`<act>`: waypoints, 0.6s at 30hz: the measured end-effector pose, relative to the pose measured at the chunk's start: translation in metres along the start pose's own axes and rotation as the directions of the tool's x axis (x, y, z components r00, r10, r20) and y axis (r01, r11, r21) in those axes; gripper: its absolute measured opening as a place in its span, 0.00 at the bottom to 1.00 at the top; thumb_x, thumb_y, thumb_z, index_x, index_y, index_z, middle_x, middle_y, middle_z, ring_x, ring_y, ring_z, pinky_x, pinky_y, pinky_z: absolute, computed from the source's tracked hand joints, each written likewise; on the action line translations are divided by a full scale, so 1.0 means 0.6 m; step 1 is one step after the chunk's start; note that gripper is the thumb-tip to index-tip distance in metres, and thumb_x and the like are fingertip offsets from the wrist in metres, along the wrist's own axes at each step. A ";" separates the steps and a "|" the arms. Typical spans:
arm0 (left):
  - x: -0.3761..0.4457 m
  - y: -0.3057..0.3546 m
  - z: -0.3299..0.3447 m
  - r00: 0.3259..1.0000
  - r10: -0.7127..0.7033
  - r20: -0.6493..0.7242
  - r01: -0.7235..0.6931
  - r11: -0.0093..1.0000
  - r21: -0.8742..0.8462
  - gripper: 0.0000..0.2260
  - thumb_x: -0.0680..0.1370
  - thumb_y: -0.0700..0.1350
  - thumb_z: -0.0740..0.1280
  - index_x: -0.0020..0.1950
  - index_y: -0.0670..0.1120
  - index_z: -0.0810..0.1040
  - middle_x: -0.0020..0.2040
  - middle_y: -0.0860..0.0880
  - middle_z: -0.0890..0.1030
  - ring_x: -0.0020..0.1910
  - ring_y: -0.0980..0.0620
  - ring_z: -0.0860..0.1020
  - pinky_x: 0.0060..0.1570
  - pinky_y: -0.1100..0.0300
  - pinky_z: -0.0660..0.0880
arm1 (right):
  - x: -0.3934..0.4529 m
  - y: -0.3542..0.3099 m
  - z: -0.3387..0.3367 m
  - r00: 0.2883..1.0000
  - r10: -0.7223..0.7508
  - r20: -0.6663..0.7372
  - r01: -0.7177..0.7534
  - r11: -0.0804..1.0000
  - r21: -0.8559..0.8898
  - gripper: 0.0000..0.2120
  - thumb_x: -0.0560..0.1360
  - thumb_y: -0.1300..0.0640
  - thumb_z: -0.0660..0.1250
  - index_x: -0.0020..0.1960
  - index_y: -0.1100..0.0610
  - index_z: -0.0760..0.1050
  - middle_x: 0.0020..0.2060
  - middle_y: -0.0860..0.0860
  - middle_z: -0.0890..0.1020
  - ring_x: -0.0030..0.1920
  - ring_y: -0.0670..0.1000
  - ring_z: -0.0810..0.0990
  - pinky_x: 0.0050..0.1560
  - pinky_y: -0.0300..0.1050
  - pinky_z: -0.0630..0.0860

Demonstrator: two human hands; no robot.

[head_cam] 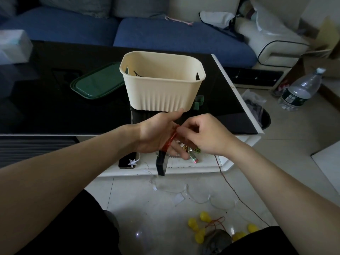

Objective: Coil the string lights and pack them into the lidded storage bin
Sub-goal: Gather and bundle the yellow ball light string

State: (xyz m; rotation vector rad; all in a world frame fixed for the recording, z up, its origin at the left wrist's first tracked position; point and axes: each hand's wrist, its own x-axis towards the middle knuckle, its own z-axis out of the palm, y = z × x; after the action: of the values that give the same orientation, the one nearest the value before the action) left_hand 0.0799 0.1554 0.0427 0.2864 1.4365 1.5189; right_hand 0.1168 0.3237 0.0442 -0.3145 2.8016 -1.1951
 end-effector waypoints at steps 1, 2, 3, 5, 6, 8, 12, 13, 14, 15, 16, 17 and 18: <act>0.002 0.001 -0.003 1.000 -0.008 0.011 0.008 0.999 0.038 0.33 0.82 0.64 0.45 0.58 0.37 0.75 0.50 0.39 0.83 0.31 0.47 0.81 0.24 0.64 0.70 | 0.001 0.006 -0.003 1.000 0.010 -0.026 -0.010 1.000 0.015 0.08 0.77 0.50 0.72 0.41 0.51 0.83 0.34 0.47 0.85 0.36 0.44 0.83 0.42 0.46 0.80; 0.002 0.002 -0.006 1.000 -0.014 0.027 0.013 0.998 0.058 0.34 0.82 0.64 0.44 0.58 0.37 0.76 0.50 0.38 0.83 0.27 0.49 0.78 0.20 0.65 0.66 | 0.001 0.011 -0.005 0.998 0.021 -0.053 -0.019 0.999 0.039 0.08 0.74 0.48 0.75 0.41 0.52 0.83 0.34 0.48 0.85 0.35 0.45 0.83 0.40 0.46 0.81; 0.003 0.002 -0.009 0.999 -0.022 0.046 0.020 0.998 0.060 0.33 0.82 0.63 0.45 0.57 0.38 0.77 0.47 0.37 0.83 0.23 0.50 0.76 0.18 0.65 0.63 | 0.001 0.016 -0.007 0.996 0.029 -0.081 -0.024 0.998 0.063 0.10 0.71 0.46 0.77 0.40 0.52 0.83 0.34 0.49 0.85 0.35 0.45 0.83 0.39 0.45 0.80; 0.004 0.002 -0.013 0.996 -0.033 0.084 0.028 0.998 0.062 0.31 0.82 0.61 0.47 0.48 0.41 0.81 0.35 0.40 0.80 0.19 0.51 0.71 0.18 0.64 0.58 | 0.001 0.023 -0.010 0.993 0.039 -0.115 -0.025 0.992 0.122 0.16 0.66 0.43 0.79 0.40 0.54 0.81 0.33 0.50 0.85 0.34 0.47 0.83 0.37 0.44 0.79; 0.003 0.002 -0.013 0.995 -0.032 0.093 0.025 0.997 0.072 0.29 0.82 0.61 0.49 0.44 0.42 0.81 0.30 0.43 0.77 0.18 0.52 0.67 0.19 0.63 0.55 | 0.002 0.026 -0.010 0.993 0.037 -0.117 -0.019 0.988 0.154 0.18 0.65 0.41 0.78 0.41 0.55 0.81 0.34 0.51 0.85 0.35 0.50 0.83 0.39 0.47 0.80; 0.002 0.005 -0.011 0.995 -0.024 0.094 0.016 0.997 0.082 0.25 0.79 0.59 0.54 0.48 0.40 0.80 0.24 0.48 0.68 0.17 0.54 0.60 0.23 0.59 0.50 | 0.003 0.029 -0.011 0.997 0.011 -0.072 0.005 0.978 0.210 0.20 0.67 0.42 0.75 0.47 0.57 0.82 0.35 0.50 0.85 0.36 0.51 0.83 0.41 0.49 0.80; 0.006 0.001 -0.010 0.994 -0.044 0.099 0.036 0.996 0.086 0.19 0.82 0.49 0.53 0.52 0.37 0.77 0.21 0.52 0.58 0.18 0.56 0.55 0.23 0.61 0.47 | -0.001 0.032 -0.018 0.991 -0.024 0.135 -0.017 0.955 0.295 0.12 0.75 0.53 0.71 0.54 0.59 0.81 0.36 0.53 0.84 0.33 0.41 0.80 0.37 0.31 0.73; 0.008 -0.002 -0.011 0.994 -0.062 0.086 0.053 0.994 0.095 0.20 0.83 0.48 0.51 0.50 0.38 0.78 0.21 0.52 0.58 0.18 0.56 0.55 0.22 0.62 0.47 | 0.000 0.034 -0.021 0.986 -0.020 0.166 -0.028 0.958 0.285 0.10 0.76 0.56 0.71 0.55 0.58 0.81 0.37 0.54 0.85 0.35 0.41 0.81 0.38 0.32 0.74; 0.011 -0.005 -0.012 0.995 -0.080 0.063 0.073 0.992 0.106 0.20 0.83 0.48 0.50 0.48 0.38 0.78 0.21 0.52 0.58 0.18 0.56 0.55 0.22 0.62 0.47 | 0.001 0.037 -0.023 0.983 -0.021 0.182 -0.028 0.964 0.266 0.09 0.76 0.57 0.71 0.56 0.57 0.82 0.39 0.54 0.86 0.38 0.44 0.84 0.42 0.34 0.77; 0.012 -0.007 -0.014 0.995 -0.097 0.040 0.092 0.990 0.111 0.21 0.83 0.48 0.49 0.45 0.39 0.78 0.21 0.52 0.58 0.18 0.56 0.55 0.22 0.63 0.47 | 0.002 0.039 -0.023 0.983 -0.021 0.181 -0.024 0.971 0.240 0.08 0.76 0.57 0.72 0.55 0.55 0.82 0.41 0.53 0.87 0.42 0.49 0.85 0.45 0.38 0.80; 0.014 -0.008 -0.015 0.994 -0.111 0.015 0.109 0.988 0.110 0.21 0.82 0.47 0.49 0.42 0.40 0.77 0.21 0.52 0.58 0.18 0.56 0.55 0.21 0.64 0.48 | 0.003 0.040 -0.021 0.986 -0.018 0.166 -0.019 0.976 0.218 0.06 0.76 0.57 0.72 0.53 0.53 0.82 0.42 0.53 0.87 0.44 0.52 0.86 0.48 0.42 0.81; 0.014 -0.008 -0.016 0.993 -0.118 -0.005 0.117 0.987 0.108 0.20 0.81 0.46 0.50 0.38 0.42 0.76 0.21 0.52 0.59 0.17 0.56 0.55 0.21 0.65 0.48 | 0.004 0.039 -0.020 0.990 -0.017 0.143 -0.013 0.979 0.202 0.04 0.76 0.56 0.72 0.51 0.52 0.83 0.42 0.51 0.88 0.45 0.52 0.86 0.49 0.44 0.81; 0.013 -0.009 -0.017 0.993 -0.115 -0.019 0.116 0.987 0.108 0.19 0.80 0.46 0.50 0.35 0.43 0.73 0.20 0.52 0.59 0.17 0.55 0.54 0.22 0.65 0.47 | 0.004 0.038 -0.017 0.993 -0.020 0.119 -0.003 0.982 0.191 0.03 0.76 0.56 0.72 0.49 0.52 0.83 0.42 0.50 0.88 0.44 0.51 0.86 0.49 0.43 0.81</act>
State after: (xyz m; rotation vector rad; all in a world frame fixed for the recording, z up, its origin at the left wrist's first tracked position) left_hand 0.0710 0.1542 0.0320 0.2552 1.5227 1.3535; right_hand 0.1092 0.3460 0.0349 -0.3710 2.5618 -1.3844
